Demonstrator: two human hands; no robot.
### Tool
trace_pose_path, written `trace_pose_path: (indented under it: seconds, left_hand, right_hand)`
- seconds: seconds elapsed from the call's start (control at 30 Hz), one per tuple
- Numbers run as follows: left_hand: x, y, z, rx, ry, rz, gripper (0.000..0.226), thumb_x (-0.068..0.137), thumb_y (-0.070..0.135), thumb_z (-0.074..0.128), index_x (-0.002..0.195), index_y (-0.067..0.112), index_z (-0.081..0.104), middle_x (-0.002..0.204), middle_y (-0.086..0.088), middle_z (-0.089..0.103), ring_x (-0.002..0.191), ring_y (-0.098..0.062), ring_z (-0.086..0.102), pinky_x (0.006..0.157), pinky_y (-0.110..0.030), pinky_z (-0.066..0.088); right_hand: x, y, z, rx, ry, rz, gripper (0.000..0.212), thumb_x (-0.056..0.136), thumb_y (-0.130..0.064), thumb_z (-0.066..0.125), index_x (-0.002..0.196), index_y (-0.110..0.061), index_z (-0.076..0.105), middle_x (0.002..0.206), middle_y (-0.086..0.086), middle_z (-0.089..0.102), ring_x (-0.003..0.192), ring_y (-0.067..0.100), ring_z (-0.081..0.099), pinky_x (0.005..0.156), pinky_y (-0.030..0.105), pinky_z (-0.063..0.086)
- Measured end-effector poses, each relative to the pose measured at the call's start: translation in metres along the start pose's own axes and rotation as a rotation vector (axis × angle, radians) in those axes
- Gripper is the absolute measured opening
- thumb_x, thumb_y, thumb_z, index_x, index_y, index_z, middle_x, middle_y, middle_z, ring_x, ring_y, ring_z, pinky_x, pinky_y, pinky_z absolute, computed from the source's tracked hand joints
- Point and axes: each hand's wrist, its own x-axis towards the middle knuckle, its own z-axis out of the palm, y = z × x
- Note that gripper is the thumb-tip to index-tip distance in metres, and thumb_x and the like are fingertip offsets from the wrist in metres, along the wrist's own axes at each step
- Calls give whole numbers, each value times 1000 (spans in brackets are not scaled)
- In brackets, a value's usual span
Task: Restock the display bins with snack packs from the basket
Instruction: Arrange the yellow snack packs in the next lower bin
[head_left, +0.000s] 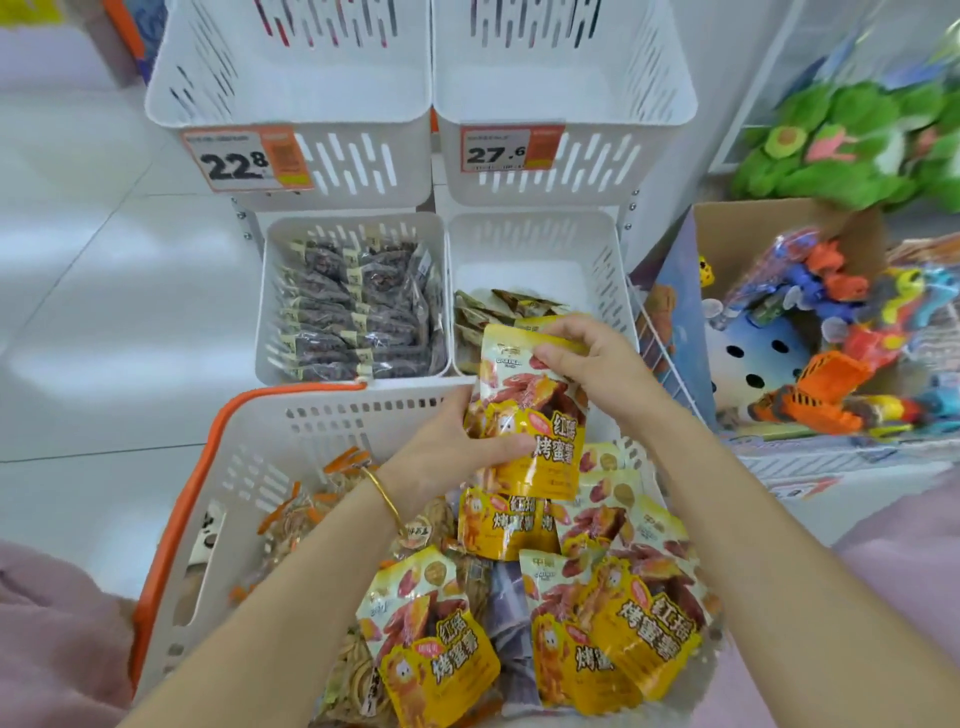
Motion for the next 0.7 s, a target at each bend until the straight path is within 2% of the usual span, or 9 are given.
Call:
trace_pose_path:
  seconds: [0.13, 0.2, 0.27, 0.33, 0.4, 0.5, 0.57, 0.63, 0.7]
  left_hand:
    - [28, 18, -12, 23, -25, 87, 81, 65, 33, 79, 134, 27, 39, 118, 8, 61, 101, -10, 65, 85, -34, 55]
    - [49, 30, -20, 46, -62, 132, 75, 70, 23, 79, 133, 26, 39, 117, 8, 62, 98, -7, 66, 80, -27, 56]
    - [73, 45, -25, 89, -73, 178, 70, 73, 16, 79, 130, 27, 40, 116, 8, 62, 97, -7, 66, 79, -27, 56]
    - [100, 56, -29, 142, -42, 250, 66, 72, 13, 80, 121, 33, 40, 114, 11, 60, 99, -7, 64, 81, -25, 55]
    - [126, 58, -37, 196, 94, 318, 70, 70, 23, 82, 123, 35, 38, 122, 13, 54, 110, -5, 57, 91, -25, 50]
    - [156, 49, -56, 256, 319, 336, 78, 71, 50, 70, 138, 29, 35, 140, 8, 41, 130, -14, 41, 107, -41, 39]
    - [166, 40, -65, 257, 398, 362, 66, 78, 42, 66, 136, 24, 40, 136, 6, 42, 128, -13, 42, 105, -43, 40]
    - [171, 34, -70, 268, 445, 390, 54, 83, 27, 64, 133, 17, 44, 129, 4, 44, 123, -13, 44, 104, -42, 41]
    - [174, 28, -73, 292, 458, 417, 54, 79, 29, 59, 130, 16, 47, 123, 3, 45, 122, -17, 45, 102, -44, 42]
  right_hand:
    - [34, -17, -40, -21, -293, 153, 63, 78, -19, 74, 131, -34, 46, 116, -7, 60, 98, 8, 63, 72, 24, 52]
    - [54, -22, -54, 20, -427, 255, 61, 70, -16, 79, 124, -29, 55, 110, 5, 65, 89, 17, 65, 65, 30, 56]
    - [74, -26, -60, 25, -399, 222, 40, 66, -12, 79, 102, -19, 64, 88, 8, 66, 70, 17, 63, 54, 28, 56]
    - [93, -29, -60, 10, -270, 94, 28, 68, -9, 77, 92, -16, 65, 68, -3, 66, 56, 7, 61, 50, 21, 53]
    - [108, -31, -56, -3, -102, -108, 29, 73, -2, 75, 99, -12, 67, 64, -14, 67, 58, -2, 61, 56, 15, 51]
    - [129, -21, -45, -500, 142, -639, 33, 76, -7, 73, 108, -13, 70, 101, -7, 70, 95, 7, 62, 87, 25, 48]
    - [144, 0, -35, -860, 220, -920, 33, 77, -7, 69, 110, -11, 69, 114, 7, 68, 102, 23, 63, 91, 32, 45]
    - [152, 18, -22, -954, 279, -1038, 28, 86, -3, 61, 113, -12, 64, 117, 10, 67, 102, 30, 65, 92, 35, 49]
    - [155, 31, -10, -891, 361, -1123, 24, 92, 0, 58, 112, -10, 66, 117, 11, 67, 103, 32, 65, 93, 38, 51]
